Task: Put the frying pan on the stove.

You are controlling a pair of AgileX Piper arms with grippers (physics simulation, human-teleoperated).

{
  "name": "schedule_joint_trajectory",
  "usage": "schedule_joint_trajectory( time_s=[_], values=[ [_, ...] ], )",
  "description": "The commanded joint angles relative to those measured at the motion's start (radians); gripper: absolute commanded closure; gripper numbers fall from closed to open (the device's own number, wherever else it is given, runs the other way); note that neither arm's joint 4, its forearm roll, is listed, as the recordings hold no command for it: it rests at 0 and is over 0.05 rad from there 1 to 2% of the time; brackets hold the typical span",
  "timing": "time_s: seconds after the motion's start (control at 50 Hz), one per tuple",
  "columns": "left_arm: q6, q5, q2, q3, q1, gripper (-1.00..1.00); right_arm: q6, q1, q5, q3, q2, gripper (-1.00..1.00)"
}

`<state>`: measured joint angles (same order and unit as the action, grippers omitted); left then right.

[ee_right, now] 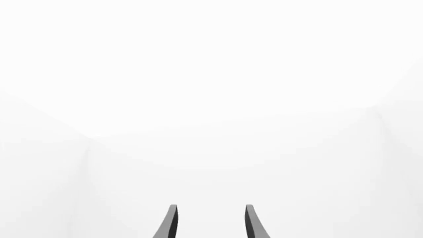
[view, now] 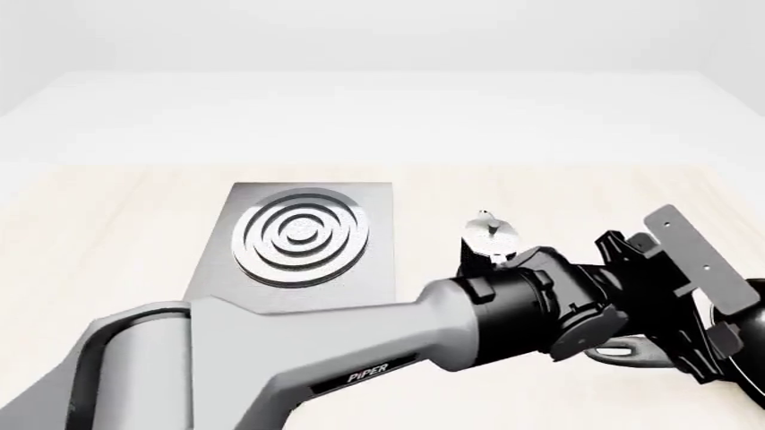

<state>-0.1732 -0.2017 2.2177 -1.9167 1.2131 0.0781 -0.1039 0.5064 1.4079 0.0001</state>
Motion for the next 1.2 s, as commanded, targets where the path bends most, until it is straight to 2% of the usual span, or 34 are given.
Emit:
schedule_joint_trajectory(
  time_s=[0.02, 0.08, 0.16, 0.2, 0.32, 0.36, 0.64, 0.9, 1.08, 1.2],
  values=[
    [0.002, -0.044, 0.055, -0.072, -0.001, -1.0, 0.004, -0.006, -0.051, -0.047, 0.0, -1.0],
    [0.005, -0.069, 0.088, -0.111, 0.0, -1.0, 0.005, -0.008, -0.065, -0.058, 0.0, -1.0],
    [0.005, -0.069, 0.088, -0.112, 0.0, -1.0, 0.005, -0.008, -0.065, -0.058, 0.0, -1.0],
    [0.009, -0.118, 0.146, -0.199, 0.001, -1.0, 0.007, -0.005, -0.1, -0.09, 0.0, -1.0],
    [0.01, -0.126, 0.155, -0.215, 0.001, -1.0, 0.007, -0.006, -0.109, -0.099, 0.0, -1.0],
    [0.007, -0.159, 0.203, -0.272, 0.004, -1.0, 0.008, -0.006, -0.164, -0.156, 0.0, -1.0],
    [0.007, -0.201, 0.266, -0.334, 0.012, -1.0, 0.019, 0.006, -0.254, -0.246, 0.0, -1.0],
    [0.001, -0.257, 0.346, -0.423, -0.004, -1.0, 0.018, 0.002, -0.288, -0.278, 0.0, -1.0],
    [-0.003, -0.29, 0.393, -0.474, -0.003, -1.0, 0.031, 0.016, -0.434, -0.422, 0.0, -1.0],
    [-0.019, -0.319, 0.434, -0.516, -0.008, -1.0, 0.046, 0.031, -0.583, -0.567, 0.0, -1.0]
  ],
)
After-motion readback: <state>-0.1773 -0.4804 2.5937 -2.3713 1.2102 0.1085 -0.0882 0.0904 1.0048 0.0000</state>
